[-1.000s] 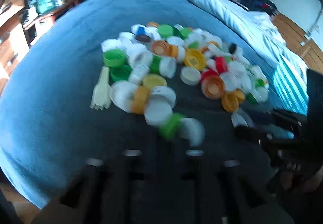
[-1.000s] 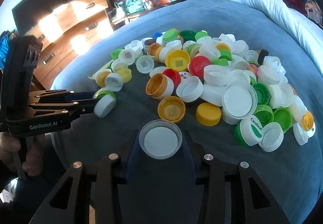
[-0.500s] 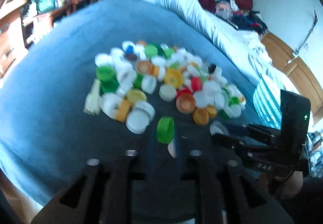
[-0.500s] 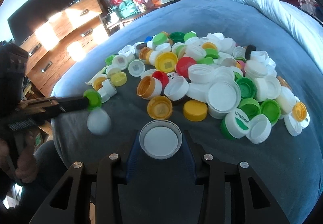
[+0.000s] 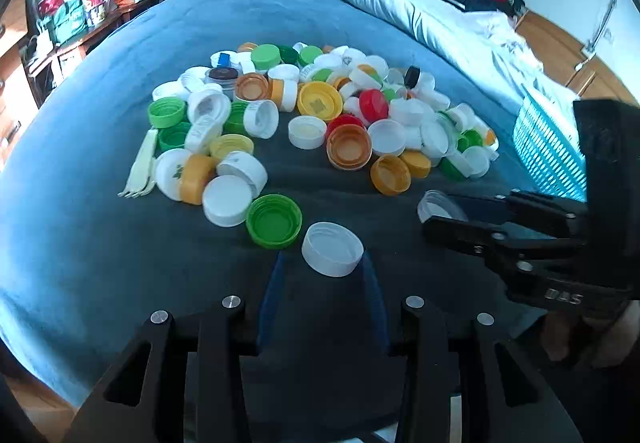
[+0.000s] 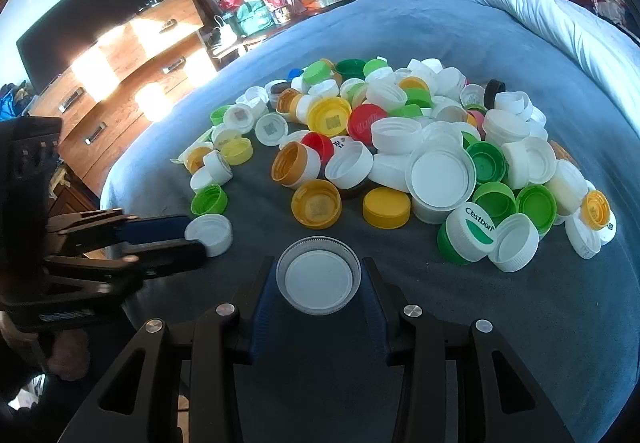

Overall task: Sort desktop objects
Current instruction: 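Carry both white caps over the blue basket and open both grippers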

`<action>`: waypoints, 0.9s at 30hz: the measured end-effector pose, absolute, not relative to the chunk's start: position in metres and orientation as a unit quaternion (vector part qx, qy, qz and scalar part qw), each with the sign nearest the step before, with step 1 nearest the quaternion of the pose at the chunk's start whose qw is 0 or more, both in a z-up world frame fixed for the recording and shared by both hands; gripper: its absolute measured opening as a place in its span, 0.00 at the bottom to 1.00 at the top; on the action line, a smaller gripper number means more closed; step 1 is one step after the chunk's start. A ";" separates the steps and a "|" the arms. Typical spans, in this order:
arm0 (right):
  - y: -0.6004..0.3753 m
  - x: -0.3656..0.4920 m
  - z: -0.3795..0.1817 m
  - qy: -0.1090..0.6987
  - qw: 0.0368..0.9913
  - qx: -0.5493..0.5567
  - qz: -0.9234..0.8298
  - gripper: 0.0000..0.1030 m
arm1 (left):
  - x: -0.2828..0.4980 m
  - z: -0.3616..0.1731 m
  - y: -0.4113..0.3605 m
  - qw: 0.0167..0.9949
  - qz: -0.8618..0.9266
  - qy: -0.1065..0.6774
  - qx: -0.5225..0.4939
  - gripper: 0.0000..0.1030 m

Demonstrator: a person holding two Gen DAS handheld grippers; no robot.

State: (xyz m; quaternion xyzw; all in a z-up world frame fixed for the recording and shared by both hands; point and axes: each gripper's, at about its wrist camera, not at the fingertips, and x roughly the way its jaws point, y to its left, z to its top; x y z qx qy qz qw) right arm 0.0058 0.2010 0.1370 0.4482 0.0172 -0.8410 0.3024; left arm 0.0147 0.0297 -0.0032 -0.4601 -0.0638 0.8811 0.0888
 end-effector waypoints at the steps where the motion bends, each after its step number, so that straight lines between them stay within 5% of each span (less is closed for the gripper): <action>1: 0.202 0.005 0.137 0.017 0.302 0.447 -0.842 0.44 | 0.013 -0.005 0.033 0.088 0.882 -0.057 -0.460 0.25; 14: 0.225 0.012 0.153 0.008 0.294 0.435 -0.851 0.44 | -0.004 -0.008 0.045 0.068 0.888 -0.049 -0.451 0.26; 27: 0.312 0.007 0.244 -0.004 0.191 0.366 -0.911 0.44 | -0.031 0.085 0.126 0.074 0.913 -0.019 -0.400 0.26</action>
